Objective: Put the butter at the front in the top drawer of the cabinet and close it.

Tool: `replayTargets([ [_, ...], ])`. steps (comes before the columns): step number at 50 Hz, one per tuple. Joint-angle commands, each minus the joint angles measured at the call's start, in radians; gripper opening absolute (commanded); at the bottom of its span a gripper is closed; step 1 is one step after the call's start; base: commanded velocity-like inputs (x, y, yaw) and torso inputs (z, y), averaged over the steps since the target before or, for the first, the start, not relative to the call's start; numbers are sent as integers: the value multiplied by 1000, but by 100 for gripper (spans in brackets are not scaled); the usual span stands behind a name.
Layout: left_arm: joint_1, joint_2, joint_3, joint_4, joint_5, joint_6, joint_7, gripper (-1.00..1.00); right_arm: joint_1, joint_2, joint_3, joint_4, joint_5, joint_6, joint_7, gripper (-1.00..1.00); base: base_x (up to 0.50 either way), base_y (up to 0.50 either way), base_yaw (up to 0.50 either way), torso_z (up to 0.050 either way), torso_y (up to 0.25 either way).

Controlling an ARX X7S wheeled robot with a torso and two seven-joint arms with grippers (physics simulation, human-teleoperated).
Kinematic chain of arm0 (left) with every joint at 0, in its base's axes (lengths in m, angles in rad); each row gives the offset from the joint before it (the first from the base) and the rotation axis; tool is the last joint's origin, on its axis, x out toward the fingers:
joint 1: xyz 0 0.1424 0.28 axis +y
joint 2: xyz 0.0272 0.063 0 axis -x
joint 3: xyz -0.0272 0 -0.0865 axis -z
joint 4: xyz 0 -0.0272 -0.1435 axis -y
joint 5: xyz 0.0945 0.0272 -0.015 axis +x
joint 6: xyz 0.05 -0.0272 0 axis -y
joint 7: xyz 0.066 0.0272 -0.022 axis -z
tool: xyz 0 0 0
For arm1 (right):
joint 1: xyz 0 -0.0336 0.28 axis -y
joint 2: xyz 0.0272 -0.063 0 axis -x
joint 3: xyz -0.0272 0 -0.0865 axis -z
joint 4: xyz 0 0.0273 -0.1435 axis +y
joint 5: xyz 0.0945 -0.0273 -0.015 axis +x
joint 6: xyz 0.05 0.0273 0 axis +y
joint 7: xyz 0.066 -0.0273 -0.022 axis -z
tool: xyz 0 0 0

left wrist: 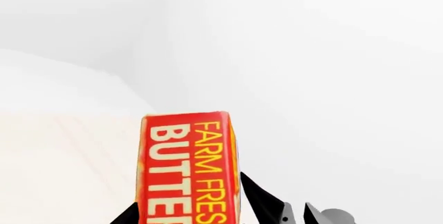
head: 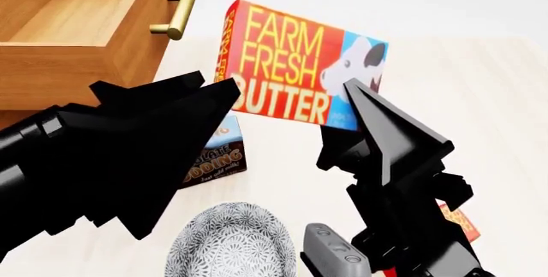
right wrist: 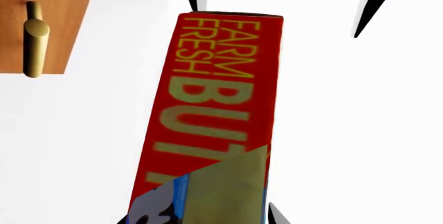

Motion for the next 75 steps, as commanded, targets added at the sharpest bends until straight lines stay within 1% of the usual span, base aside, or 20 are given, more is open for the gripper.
replayTargets([
  [1, -24, 25, 16, -27, 9, -20, -15, 100, 13, -1, 10, -15, -77, 32, 3, -100, 0, 0, 0, 0, 0],
  [36, -109, 125, 85, -129, 41, -88, -56, 100, -6, 7, 15, -8, -96, 15, -8, -100, 0, 0, 0, 1, 1],
  [62, -130, 155, 99, -159, 39, -109, -50, 100, 14, -2, -23, -53, -168, 65, -66, -100, 0, 0, 0, 0, 1],
  [75, -125, 180, 115, -179, 49, -118, -37, 100, 9, -2, -19, -53, -174, 59, -75, -100, 0, 0, 0, 1, 1],
])
